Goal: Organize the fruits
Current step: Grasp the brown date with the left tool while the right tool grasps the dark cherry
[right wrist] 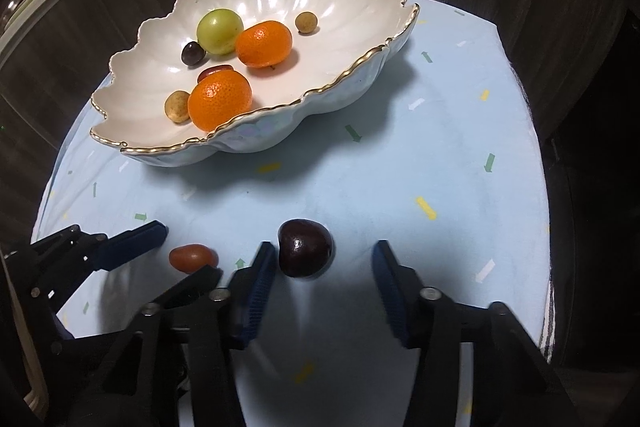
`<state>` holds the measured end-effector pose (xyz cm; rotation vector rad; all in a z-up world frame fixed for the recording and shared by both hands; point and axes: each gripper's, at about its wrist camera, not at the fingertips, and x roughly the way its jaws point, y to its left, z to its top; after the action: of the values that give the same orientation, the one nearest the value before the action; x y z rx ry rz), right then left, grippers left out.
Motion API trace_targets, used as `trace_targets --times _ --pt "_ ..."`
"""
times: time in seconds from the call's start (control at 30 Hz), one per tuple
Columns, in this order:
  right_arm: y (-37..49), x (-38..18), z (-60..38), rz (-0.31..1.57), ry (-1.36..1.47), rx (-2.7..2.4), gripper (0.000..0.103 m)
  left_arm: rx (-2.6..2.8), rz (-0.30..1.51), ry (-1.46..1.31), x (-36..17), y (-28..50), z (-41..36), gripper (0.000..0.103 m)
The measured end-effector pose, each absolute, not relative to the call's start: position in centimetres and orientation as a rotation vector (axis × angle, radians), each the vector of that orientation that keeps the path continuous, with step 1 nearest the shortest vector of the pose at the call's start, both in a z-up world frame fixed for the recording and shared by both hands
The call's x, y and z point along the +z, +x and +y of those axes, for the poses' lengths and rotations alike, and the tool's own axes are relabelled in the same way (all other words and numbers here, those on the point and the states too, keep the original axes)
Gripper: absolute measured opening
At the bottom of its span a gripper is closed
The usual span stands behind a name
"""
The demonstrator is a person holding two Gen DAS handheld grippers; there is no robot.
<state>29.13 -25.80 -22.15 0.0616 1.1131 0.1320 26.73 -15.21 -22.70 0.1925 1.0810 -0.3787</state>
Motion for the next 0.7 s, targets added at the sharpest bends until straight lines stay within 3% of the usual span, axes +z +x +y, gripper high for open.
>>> trace_targets --times 0.2,0.7 --pt "29.14 -22.14 -25.67 1.11 0.068 0.149 0.026 -0.392 1.078 0.191 -22.68 26.53 -15.34 0.026" --pt "28.62 -21.73 -25.97 1.094 0.077 0.13 0.026 -0.394 1.08 0.181 -22.45 26.65 -15.08 0.025"
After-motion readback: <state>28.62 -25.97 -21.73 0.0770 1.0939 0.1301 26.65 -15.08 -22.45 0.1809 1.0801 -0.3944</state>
